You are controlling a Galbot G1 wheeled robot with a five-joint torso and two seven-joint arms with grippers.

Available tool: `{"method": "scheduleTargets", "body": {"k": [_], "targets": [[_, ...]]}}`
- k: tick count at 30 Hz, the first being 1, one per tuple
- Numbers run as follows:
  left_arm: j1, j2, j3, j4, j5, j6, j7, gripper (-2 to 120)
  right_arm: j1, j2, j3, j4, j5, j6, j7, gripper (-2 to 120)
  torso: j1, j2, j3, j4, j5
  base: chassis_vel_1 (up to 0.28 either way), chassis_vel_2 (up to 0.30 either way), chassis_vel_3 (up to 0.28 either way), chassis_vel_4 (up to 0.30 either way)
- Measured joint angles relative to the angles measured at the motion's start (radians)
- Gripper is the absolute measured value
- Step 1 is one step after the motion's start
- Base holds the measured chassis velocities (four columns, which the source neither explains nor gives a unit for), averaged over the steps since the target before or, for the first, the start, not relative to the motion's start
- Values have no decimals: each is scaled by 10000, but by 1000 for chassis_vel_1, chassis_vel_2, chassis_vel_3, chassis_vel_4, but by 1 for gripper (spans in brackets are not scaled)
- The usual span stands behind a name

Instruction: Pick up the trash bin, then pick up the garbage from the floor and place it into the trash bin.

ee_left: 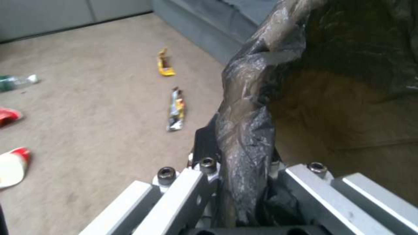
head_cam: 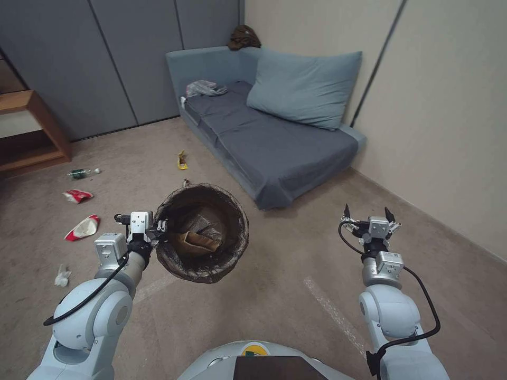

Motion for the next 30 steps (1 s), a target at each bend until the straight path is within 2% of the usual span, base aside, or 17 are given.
{"method": "scheduleTargets", "body": {"k": [30], "targets": [[-1, -22, -26, 1, -18, -1, 2, 0, -17, 48, 25, -106, -132, 148, -18, 100, 0, 0, 0, -1, 0, 95, 97, 86, 93]]}}
